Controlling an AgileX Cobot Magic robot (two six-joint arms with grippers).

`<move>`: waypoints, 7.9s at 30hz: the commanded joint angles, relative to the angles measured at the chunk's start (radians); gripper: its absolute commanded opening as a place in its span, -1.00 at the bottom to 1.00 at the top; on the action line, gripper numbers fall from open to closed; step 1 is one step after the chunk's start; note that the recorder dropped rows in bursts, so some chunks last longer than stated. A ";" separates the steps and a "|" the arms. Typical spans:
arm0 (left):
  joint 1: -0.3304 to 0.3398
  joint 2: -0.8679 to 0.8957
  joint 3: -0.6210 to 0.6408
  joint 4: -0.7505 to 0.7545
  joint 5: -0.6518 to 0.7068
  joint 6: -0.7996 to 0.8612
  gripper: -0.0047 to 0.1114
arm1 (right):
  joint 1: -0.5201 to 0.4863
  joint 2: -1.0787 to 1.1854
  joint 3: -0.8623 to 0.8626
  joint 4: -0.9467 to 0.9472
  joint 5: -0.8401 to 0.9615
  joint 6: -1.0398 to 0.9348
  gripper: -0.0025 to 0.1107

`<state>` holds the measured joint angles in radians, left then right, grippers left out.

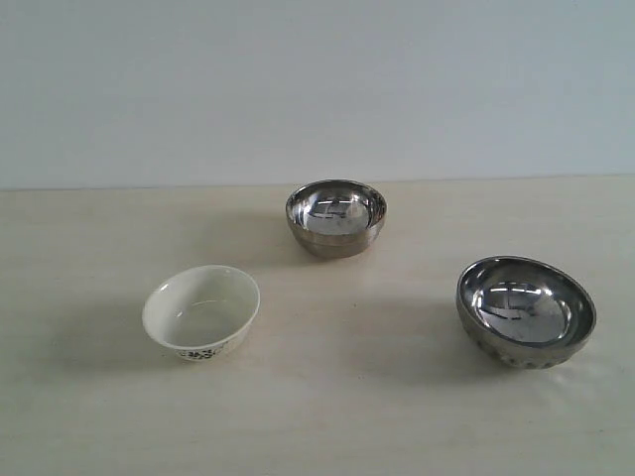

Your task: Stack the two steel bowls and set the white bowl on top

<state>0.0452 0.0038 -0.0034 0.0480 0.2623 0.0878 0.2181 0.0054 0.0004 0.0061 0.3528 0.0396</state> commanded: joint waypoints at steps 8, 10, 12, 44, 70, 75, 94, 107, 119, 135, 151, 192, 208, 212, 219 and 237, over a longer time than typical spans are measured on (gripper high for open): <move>0.002 -0.004 0.003 -0.007 -0.007 -0.010 -0.85 | -0.007 -0.005 0.000 0.390 -0.012 0.483 -0.96; 0.002 -0.004 0.003 -0.007 -0.007 -0.010 -0.85 | -0.007 -0.005 0.000 0.390 -0.012 0.483 -0.96; 0.002 -0.004 0.003 -0.007 -0.007 -0.010 -0.85 | -0.007 -0.005 0.000 0.390 -0.012 0.483 -0.96; 0.002 -0.004 0.003 -0.007 -0.007 -0.010 -0.85 | 0.033 0.946 -0.655 0.403 -0.140 -0.040 -0.96; 0.002 -0.004 0.003 -0.007 -0.007 -0.010 -0.85 | 0.119 2.170 -1.835 0.186 0.288 0.080 -0.07; 0.002 -0.004 0.003 -0.007 -0.007 -0.010 -0.85 | 0.092 2.288 -1.898 0.197 0.254 0.052 -0.07; 0.002 -0.004 0.003 -0.007 -0.007 -0.010 -0.85 | 0.141 2.360 -1.898 0.275 0.198 -0.051 -0.96; 0.002 -0.004 0.003 -0.007 -0.007 -0.010 -0.85 | 0.091 2.037 -1.861 0.324 0.578 -0.126 -0.96; 0.002 -0.004 0.003 -0.007 -0.007 -0.010 -0.85 | 0.093 1.714 -1.220 0.370 0.265 -0.151 -0.96; 0.002 -0.004 0.003 -0.007 -0.007 -0.010 -0.85 | 0.231 1.804 -1.073 0.410 0.078 -0.128 -0.96; 0.002 -0.004 0.003 -0.007 -0.007 -0.010 -0.85 | 0.232 1.903 -1.081 0.466 -0.055 -0.137 -0.96; 0.002 -0.004 0.003 -0.007 -0.007 -0.010 -0.85 | 0.231 1.940 -1.142 0.500 -0.035 -0.146 -0.20; 0.002 -0.004 0.003 -0.007 -0.007 -0.010 -0.85 | 0.033 1.575 -1.100 0.268 0.185 -0.124 -0.20; 0.002 -0.004 0.003 -0.007 -0.007 -0.010 -0.85 | -0.094 1.543 -1.039 0.268 0.206 -0.154 -0.20; 0.002 -0.004 0.003 -0.007 -0.007 -0.010 -0.85 | -0.188 1.543 -0.955 0.266 0.165 -0.172 -0.20; 0.002 -0.004 0.003 -0.007 -0.007 -0.010 -0.85 | -0.190 1.643 -0.955 0.234 0.153 -0.158 -0.20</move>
<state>0.0452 0.0038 -0.0034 0.0480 0.2623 0.0878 0.0328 1.6086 -0.9573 0.2482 0.5221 -0.1235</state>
